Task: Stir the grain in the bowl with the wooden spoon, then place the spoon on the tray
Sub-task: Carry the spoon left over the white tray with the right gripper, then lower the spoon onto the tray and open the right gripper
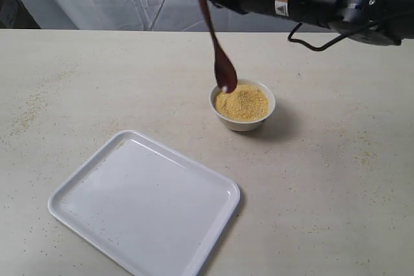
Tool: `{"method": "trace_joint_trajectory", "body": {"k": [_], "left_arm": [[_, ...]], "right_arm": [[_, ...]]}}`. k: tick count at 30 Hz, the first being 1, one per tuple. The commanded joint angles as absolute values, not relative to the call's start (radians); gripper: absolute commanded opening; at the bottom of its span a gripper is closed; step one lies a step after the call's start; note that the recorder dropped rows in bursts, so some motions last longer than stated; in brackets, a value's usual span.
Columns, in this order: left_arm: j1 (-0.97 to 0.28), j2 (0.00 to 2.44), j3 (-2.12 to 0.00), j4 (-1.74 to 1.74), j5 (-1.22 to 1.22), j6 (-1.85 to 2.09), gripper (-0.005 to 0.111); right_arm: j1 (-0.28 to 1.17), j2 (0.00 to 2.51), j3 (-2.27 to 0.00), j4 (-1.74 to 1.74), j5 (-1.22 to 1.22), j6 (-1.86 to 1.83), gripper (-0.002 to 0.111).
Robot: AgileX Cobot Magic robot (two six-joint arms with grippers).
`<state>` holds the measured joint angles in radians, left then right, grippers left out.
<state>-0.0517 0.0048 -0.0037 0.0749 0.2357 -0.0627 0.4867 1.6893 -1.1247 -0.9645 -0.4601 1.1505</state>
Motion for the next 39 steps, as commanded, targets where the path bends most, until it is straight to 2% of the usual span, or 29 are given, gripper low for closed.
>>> {"method": "trace_joint_trajectory", "body": {"k": [1, 4, 6, 16, 18, 22, 24, 36, 39], "left_arm": [[-0.051, 0.0, 0.0, 0.072, 0.231, -0.066, 0.0], [-0.051, 0.0, 0.0, 0.072, 0.231, -0.066, 0.0], [-0.051, 0.0, 0.0, 0.072, 0.231, -0.066, 0.0], [-0.051, 0.0, 0.0, 0.072, 0.231, -0.066, 0.0], [-0.051, 0.0, 0.0, 0.072, 0.231, -0.066, 0.0], [-0.051, 0.0, 0.0, 0.072, 0.231, -0.066, 0.0], [-0.051, 0.0, 0.0, 0.072, 0.231, -0.066, 0.0], [-0.051, 0.0, 0.0, 0.072, 0.231, -0.066, 0.0], [-0.051, 0.0, 0.0, 0.072, 0.231, -0.066, 0.0]], "right_arm": [[0.531, 1.742, -1.222, -1.744, -0.615, 1.96, -0.001], [0.551, 1.832, -1.304, -1.744, -0.857, 2.06, -0.001], [0.58, 1.893, -1.337, -1.744, -0.924, 2.062, -0.001], [0.741, 2.175, -1.36, -1.744, -0.842, 2.062, 0.001], [0.753, 2.199, -1.36, -1.744, -0.802, 2.062, 0.012], [0.758, 2.206, -1.36, -1.744, -0.741, 2.062, 0.055], [0.758, 2.204, -1.36, -1.744, -0.724, 2.064, 0.068], [0.756, 2.039, -1.36, -1.744, -0.428, 2.051, 0.065], [0.756, 1.99, -1.36, -1.744, -0.253, 2.01, 0.062]]}}
